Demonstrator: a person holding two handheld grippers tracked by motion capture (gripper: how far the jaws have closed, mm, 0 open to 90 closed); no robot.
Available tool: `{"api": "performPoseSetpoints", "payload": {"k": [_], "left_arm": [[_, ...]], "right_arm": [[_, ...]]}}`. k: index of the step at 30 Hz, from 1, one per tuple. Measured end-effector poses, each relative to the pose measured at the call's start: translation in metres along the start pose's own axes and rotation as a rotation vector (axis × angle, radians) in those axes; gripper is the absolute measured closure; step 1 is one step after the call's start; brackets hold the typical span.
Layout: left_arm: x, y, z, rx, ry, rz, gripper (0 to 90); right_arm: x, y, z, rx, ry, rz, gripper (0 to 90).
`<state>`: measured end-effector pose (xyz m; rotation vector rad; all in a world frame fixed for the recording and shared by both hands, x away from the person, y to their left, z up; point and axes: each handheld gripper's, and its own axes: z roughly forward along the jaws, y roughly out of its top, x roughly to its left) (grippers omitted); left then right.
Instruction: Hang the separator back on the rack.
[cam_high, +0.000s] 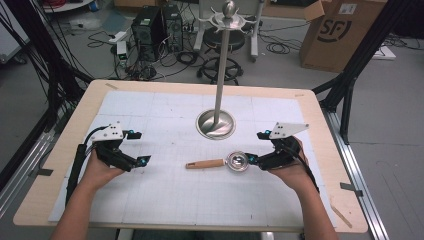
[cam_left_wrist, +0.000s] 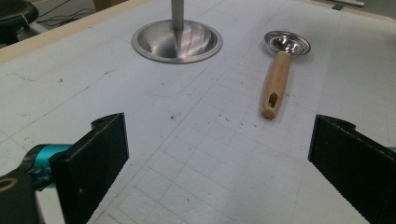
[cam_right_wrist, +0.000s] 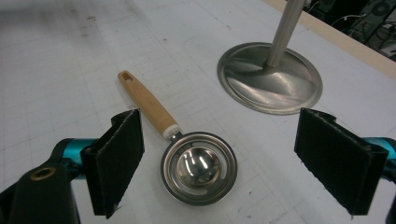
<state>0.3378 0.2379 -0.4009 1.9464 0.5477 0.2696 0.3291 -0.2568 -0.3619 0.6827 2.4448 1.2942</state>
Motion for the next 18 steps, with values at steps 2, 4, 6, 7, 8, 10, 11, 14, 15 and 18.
{"api": "performPoseSetpoints", "payload": {"k": [2,4,6,7,8,10,11,14,15,18], "left_arm": [[0.001,0.0,0.0,0.002,0.003,-0.004,5.7],[0.001,-0.001,0.001,0.006,0.001,-0.004,5.7],[0.0,-0.001,0.002,0.011,0.002,-0.002,5.7],[0.0,-0.001,0.002,0.015,0.001,0.003,5.7],[0.0,-0.001,0.003,0.014,0.002,0.005,5.7],[0.0,0.0,0.002,0.01,0.001,0.001,5.7],[0.0,0.0,0.002,0.009,0.003,0.003,5.7],[0.001,0.0,0.001,0.003,0.003,0.003,5.7],[0.001,0.0,0.001,0.002,0.003,0.0,5.7],[0.001,0.0,0.001,0.004,0.0,0.001,5.7]], "right_arm": [[0.0,0.004,0.003,0.018,0.012,-0.012,15.6],[0.001,0.008,0.006,0.036,0.019,-0.018,15.7],[0.002,0.014,0.013,0.061,0.034,-0.029,15.7],[0.002,0.014,0.013,0.061,0.034,-0.029,15.7],[0.003,0.016,0.015,0.07,0.038,-0.035,15.7],[0.005,0.02,0.024,0.1,0.053,-0.041,15.8],[0.005,0.02,0.024,0.1,0.053,-0.041,15.8],[0.006,0.021,0.034,0.141,0.071,-0.062,18.4],[0.007,0.022,0.037,0.154,0.073,-0.07,20.1],[0.008,0.023,0.041,0.174,0.083,-0.081,20.2]]}}
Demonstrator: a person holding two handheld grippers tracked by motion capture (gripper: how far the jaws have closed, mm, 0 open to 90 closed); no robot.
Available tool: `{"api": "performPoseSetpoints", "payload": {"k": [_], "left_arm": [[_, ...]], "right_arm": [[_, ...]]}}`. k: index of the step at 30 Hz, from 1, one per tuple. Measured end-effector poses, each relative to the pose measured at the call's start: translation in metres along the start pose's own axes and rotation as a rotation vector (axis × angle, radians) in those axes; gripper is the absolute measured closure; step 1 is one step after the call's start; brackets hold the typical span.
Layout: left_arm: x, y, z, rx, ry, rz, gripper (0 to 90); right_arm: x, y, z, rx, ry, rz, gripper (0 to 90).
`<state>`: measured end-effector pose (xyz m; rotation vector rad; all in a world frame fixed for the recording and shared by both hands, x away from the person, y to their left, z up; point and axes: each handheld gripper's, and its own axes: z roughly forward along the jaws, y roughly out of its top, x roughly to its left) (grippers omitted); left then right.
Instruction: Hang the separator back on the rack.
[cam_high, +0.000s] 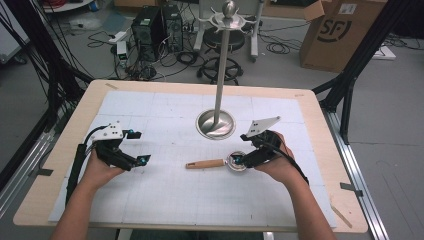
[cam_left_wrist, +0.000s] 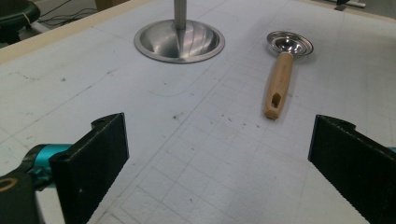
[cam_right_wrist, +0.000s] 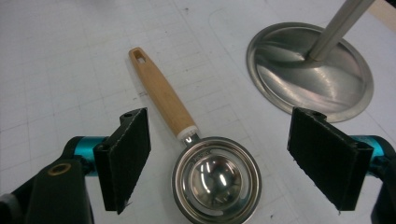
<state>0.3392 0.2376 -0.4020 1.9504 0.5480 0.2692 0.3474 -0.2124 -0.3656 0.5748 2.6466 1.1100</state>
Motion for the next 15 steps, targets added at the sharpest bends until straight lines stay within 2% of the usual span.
{"api": "performPoseSetpoints", "payload": {"k": [5,11,13,14,15], "left_arm": [[0.0,0.0,0.001,0.002,-0.002,0.002,5.7],[0.0,0.001,0.001,-0.003,-0.001,0.002,5.7],[0.0,0.001,0.0,-0.001,0.0,0.006,5.7],[-0.001,0.001,0.001,-0.003,0.0,0.004,5.7],[-0.001,0.001,0.001,-0.002,-0.002,0.005,5.7]], "right_arm": [[0.003,0.005,0.009,0.045,0.011,-0.028,20.5],[0.004,0.012,0.019,0.093,0.02,-0.053,24.8],[0.004,0.014,0.027,0.136,0.022,-0.072,26.5],[0.004,0.014,0.027,0.136,0.022,-0.072,26.5],[0.004,0.015,0.03,0.171,0.022,-0.081,28.1]]}}
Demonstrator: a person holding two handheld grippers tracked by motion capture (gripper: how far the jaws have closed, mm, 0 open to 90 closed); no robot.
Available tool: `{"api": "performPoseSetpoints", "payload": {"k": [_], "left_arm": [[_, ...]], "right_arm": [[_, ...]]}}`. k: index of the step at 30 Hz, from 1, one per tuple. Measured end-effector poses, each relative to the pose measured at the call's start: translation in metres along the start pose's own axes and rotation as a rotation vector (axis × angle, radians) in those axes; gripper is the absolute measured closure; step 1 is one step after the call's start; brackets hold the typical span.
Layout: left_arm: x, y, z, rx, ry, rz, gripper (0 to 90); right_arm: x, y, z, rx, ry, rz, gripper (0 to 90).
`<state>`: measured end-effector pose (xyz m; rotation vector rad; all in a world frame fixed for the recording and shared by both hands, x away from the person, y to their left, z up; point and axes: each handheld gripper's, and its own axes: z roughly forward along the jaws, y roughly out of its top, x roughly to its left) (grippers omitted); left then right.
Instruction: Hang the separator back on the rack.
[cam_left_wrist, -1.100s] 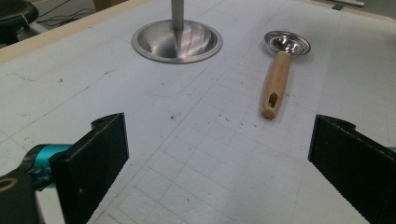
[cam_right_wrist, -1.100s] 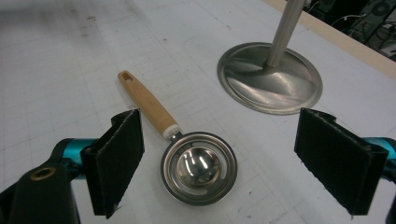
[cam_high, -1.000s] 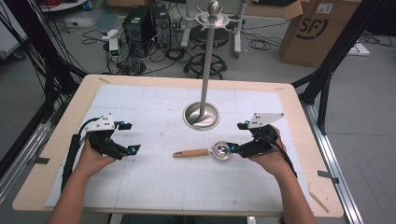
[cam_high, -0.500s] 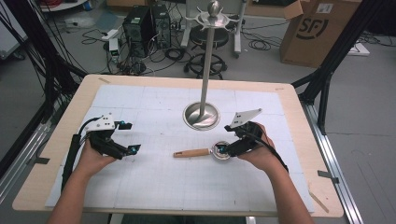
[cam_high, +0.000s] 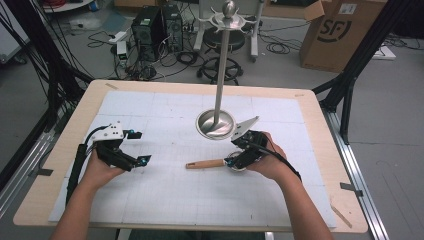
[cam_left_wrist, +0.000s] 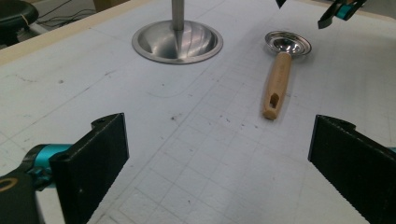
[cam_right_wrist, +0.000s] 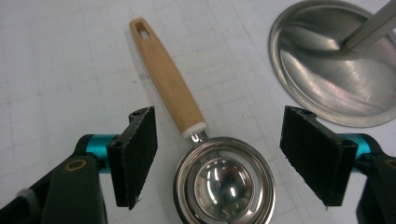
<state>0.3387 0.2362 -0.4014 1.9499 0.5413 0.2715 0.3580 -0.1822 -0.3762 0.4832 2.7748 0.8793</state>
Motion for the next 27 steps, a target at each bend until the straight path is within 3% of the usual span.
{"api": "performPoseSetpoints", "payload": {"k": [21,27], "left_arm": [[0.0,0.0,0.002,0.007,-0.004,0.003,5.7],[0.001,0.0,0.002,0.009,-0.004,0.004,5.7]], "right_arm": [[0.006,0.012,0.039,0.194,0.034,-0.104,40.0],[0.004,0.012,0.048,0.213,0.048,-0.105,46.4]]}}
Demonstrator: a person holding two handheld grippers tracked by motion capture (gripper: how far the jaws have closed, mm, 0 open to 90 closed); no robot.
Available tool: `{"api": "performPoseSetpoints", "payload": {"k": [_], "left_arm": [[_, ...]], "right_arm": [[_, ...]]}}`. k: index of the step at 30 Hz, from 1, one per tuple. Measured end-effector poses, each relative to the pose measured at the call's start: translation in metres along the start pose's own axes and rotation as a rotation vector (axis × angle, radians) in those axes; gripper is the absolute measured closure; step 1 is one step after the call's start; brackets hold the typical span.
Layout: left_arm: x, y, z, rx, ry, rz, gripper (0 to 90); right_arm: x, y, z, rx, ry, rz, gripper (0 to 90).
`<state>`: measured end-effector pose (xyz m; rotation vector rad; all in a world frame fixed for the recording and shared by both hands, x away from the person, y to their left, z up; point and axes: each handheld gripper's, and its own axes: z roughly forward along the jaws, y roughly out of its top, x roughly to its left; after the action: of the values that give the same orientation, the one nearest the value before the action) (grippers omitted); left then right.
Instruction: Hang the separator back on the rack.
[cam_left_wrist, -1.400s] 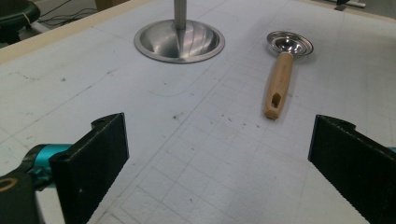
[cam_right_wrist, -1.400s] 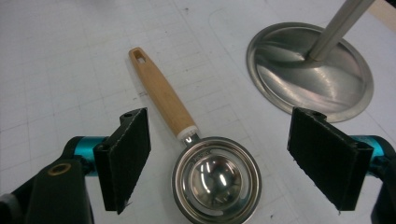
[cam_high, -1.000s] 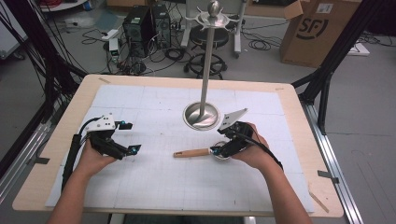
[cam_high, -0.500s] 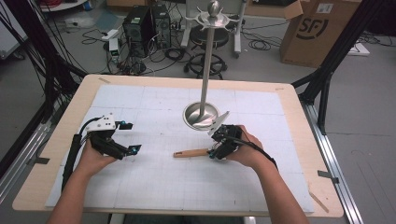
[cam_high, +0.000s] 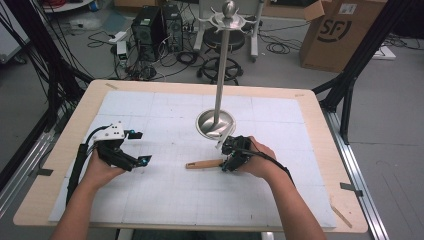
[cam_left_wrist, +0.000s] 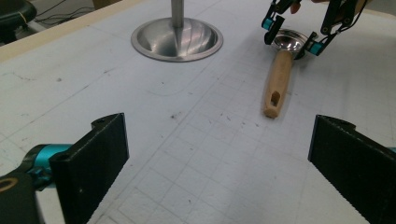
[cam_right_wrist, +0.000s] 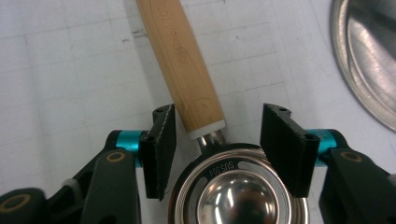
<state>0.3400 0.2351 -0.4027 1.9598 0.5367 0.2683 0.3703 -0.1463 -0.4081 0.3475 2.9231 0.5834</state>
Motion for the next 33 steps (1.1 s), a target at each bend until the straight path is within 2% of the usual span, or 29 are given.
{"api": "performPoseSetpoints", "payload": {"k": [3,7,8,11,13,18,22,33], "left_arm": [[-0.001,0.0,0.001,0.001,-0.006,0.002,5.7],[0.0,-0.001,0.002,0.005,-0.001,-0.003,5.7],[0.0,0.0,0.001,0.003,-0.002,-0.004,5.7],[0.0,0.0,0.0,-0.001,-0.002,-0.002,5.7],[0.0,0.0,0.0,0.0,-0.002,-0.005,5.7],[0.0,0.0,0.0,0.003,-0.007,0.004,5.7],[0.0,0.0,0.001,0.002,-0.004,0.0,5.7],[-0.001,0.0,0.001,0.006,-0.004,-0.001,5.7]], "right_arm": [[0.001,0.002,0.002,0.009,0.012,-0.012,51.1],[0.004,0.008,0.009,0.036,0.015,-0.06,53.7],[0.005,0.009,0.009,0.05,0.017,-0.049,54.6],[0.004,0.012,0.009,0.052,0.025,-0.052,57.0],[0.003,0.013,0.008,0.074,0.023,-0.063,57.0],[0.001,0.011,0.009,0.07,0.034,-0.054,59.0],[-0.001,0.011,0.01,0.067,0.061,-0.05,63.4],[0.001,0.01,0.009,0.064,0.064,-0.031,68.3]]}}
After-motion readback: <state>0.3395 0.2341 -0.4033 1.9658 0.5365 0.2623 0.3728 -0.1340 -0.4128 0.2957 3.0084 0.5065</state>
